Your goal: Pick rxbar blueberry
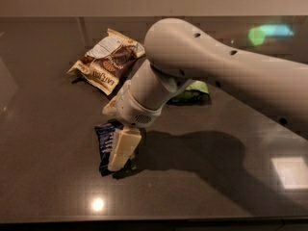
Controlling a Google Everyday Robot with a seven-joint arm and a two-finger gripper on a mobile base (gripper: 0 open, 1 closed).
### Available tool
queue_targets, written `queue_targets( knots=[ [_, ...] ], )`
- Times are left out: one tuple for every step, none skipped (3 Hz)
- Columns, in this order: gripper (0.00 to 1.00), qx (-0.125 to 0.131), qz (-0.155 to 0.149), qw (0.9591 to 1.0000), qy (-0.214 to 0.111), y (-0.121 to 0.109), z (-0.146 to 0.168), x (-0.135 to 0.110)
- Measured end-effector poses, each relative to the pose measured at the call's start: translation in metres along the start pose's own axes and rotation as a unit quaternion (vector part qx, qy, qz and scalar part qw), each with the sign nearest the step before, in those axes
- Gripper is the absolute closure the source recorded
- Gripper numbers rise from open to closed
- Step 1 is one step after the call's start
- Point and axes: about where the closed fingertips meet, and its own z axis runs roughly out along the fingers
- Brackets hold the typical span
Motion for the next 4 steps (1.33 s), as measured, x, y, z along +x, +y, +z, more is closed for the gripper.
queue_targets(
  knots=[
    [0.41,-0.003,-0.004,1.0,-0.005,0.004,0.001,0.0],
    [0.65,0.0,-0.007,0.9999,-0.014,0.006,-0.005,-0.004],
    [0.87,0.004,-0.01,0.9997,-0.02,0.006,-0.01,-0.007],
    [1.0,0.01,-0.012,0.9996,-0.024,0.005,-0.016,-0.01]
  ],
)
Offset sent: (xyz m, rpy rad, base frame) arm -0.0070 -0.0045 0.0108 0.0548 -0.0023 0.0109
